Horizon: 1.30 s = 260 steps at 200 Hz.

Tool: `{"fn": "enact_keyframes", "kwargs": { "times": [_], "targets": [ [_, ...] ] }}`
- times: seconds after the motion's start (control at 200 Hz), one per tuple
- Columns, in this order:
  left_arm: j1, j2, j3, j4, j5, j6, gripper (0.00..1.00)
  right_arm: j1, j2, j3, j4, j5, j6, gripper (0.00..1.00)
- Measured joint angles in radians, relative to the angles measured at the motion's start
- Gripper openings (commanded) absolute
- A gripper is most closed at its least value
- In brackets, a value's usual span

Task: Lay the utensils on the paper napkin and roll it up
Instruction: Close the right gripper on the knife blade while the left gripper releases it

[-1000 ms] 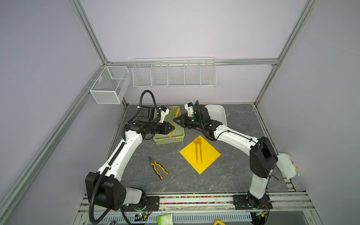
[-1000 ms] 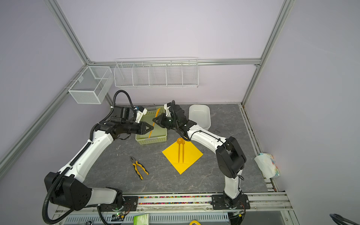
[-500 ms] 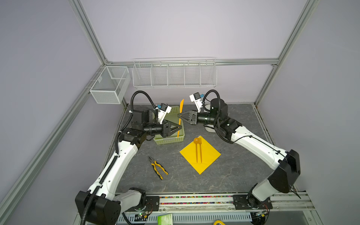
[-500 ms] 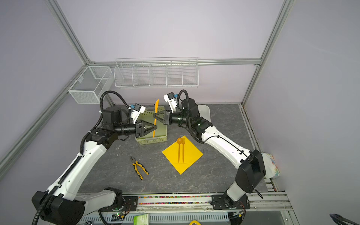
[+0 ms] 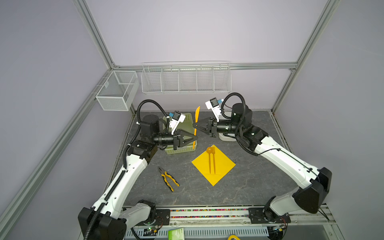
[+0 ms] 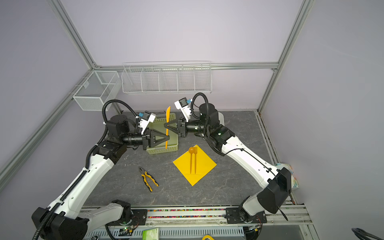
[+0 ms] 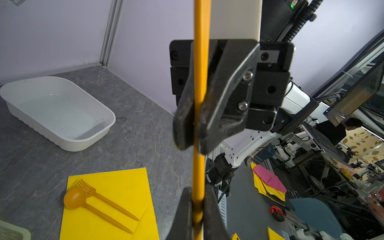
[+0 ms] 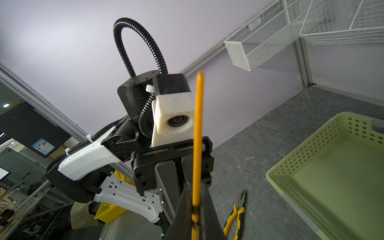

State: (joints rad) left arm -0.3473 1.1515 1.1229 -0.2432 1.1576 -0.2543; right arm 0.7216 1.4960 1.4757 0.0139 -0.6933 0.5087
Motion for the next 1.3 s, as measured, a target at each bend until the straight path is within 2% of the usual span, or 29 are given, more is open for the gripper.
{"fn": "enact_keyframes", "kwargs": {
  "times": [0.1, 0.205, 0.36, 0.535, 0.705, 0.92, 1.3],
  "targets": [
    [-0.002, 0.0, 0.0, 0.008, -0.012, -0.001, 0.0, 0.0, -0.002, 0.01, -0.026, 0.018, -0.007, 0.22],
    [-0.002, -0.002, 0.0, 0.021, -0.063, -0.007, 0.0, 0.007, -0.017, 0.011, -0.087, 0.076, -0.011, 0.3],
    [-0.003, -0.011, -0.003, 0.053, -0.177, -0.039, 0.0, 0.03, -0.049, 0.014, -0.171, 0.242, 0.002, 0.33],
    [-0.018, -0.034, -0.003, 0.066, -0.33, -0.062, 0.0, 0.103, -0.054, 0.037, -0.24, 0.467, 0.018, 0.36],
    [-0.023, -0.04, 0.002, 0.039, -0.459, -0.067, 0.0, 0.153, -0.015, 0.119, -0.287, 0.594, 0.027, 0.37],
    [-0.023, -0.039, 0.012, -0.007, -0.539, -0.063, 0.0, 0.168, 0.059, 0.216, -0.318, 0.652, 0.034, 0.37],
    [-0.023, -0.039, 0.012, -0.025, -0.56, -0.064, 0.0, 0.179, 0.195, 0.347, -0.375, 0.647, 0.03, 0.31]
  ]
}}
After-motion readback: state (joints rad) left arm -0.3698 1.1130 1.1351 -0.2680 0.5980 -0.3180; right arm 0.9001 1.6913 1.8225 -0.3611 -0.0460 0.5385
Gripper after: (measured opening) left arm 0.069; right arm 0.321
